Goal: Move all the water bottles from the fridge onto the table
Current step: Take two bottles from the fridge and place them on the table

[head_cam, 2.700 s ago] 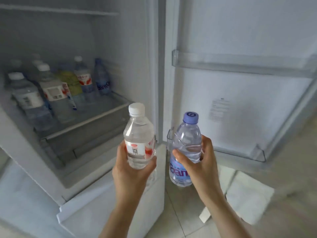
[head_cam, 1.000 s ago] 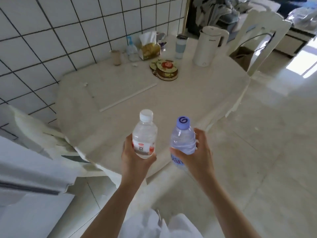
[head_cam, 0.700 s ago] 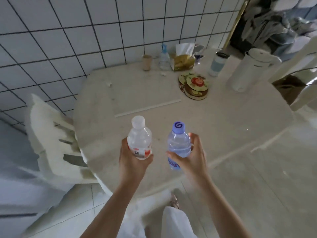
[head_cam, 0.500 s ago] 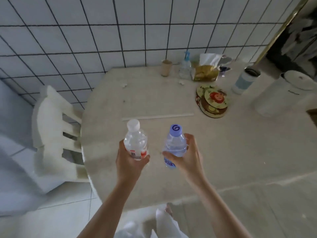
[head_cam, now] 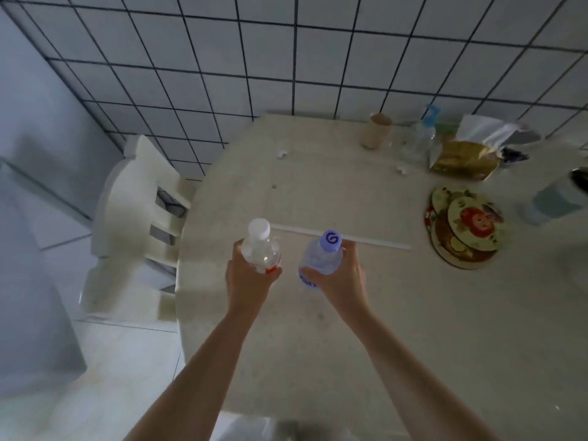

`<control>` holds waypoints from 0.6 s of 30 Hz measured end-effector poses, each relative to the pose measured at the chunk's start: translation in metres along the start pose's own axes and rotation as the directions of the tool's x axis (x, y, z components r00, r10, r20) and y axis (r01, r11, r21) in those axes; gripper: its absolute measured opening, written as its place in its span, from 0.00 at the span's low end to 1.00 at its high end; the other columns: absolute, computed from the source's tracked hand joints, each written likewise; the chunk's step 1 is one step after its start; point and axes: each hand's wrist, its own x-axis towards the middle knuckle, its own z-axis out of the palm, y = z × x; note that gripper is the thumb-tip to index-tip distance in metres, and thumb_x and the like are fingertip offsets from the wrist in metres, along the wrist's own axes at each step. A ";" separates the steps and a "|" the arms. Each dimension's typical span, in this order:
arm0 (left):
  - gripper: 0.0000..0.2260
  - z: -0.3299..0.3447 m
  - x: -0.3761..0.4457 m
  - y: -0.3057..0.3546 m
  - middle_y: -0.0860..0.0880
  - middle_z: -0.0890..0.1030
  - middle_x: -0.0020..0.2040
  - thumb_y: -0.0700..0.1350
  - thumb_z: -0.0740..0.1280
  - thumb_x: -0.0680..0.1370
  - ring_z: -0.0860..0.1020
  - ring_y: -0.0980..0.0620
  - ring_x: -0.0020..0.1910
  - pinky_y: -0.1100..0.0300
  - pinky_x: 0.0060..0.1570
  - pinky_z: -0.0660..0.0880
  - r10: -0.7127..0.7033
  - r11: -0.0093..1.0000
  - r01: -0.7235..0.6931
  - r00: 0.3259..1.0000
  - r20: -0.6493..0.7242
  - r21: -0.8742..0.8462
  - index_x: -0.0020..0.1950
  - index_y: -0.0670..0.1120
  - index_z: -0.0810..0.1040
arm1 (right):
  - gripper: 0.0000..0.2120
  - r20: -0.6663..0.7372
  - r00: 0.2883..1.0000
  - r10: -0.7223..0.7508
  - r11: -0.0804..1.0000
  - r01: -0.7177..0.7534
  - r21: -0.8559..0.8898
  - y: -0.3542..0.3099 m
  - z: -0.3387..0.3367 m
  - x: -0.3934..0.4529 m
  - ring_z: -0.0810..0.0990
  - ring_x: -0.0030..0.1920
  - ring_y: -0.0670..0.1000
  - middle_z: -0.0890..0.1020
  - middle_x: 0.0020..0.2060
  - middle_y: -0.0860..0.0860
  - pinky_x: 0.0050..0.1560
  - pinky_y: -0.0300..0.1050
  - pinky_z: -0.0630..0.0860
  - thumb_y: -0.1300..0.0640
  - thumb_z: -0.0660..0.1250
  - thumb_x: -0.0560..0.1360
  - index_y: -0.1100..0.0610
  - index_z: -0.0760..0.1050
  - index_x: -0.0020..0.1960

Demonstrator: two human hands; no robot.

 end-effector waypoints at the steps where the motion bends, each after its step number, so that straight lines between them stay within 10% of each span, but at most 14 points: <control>1: 0.34 0.003 0.006 -0.001 0.44 0.82 0.53 0.44 0.82 0.61 0.80 0.43 0.52 0.60 0.46 0.69 0.000 1.000 0.000 1.000 0.001 0.000 0.63 0.43 0.71 | 0.31 -0.008 1.000 0.004 1.000 -0.004 0.003 0.001 0.006 0.005 0.79 0.44 0.46 0.79 0.44 0.42 0.40 0.38 0.73 0.55 0.80 0.60 0.50 0.67 0.57; 18: 0.35 0.021 0.039 -0.024 0.48 0.81 0.57 0.44 0.81 0.63 0.80 0.46 0.53 0.61 0.47 0.71 0.017 0.999 -0.015 0.999 0.035 -0.040 0.67 0.48 0.69 | 0.31 0.016 0.999 0.038 0.999 -0.038 -0.023 0.017 0.056 0.036 0.81 0.43 0.50 0.80 0.45 0.48 0.41 0.49 0.78 0.51 0.80 0.57 0.52 0.66 0.53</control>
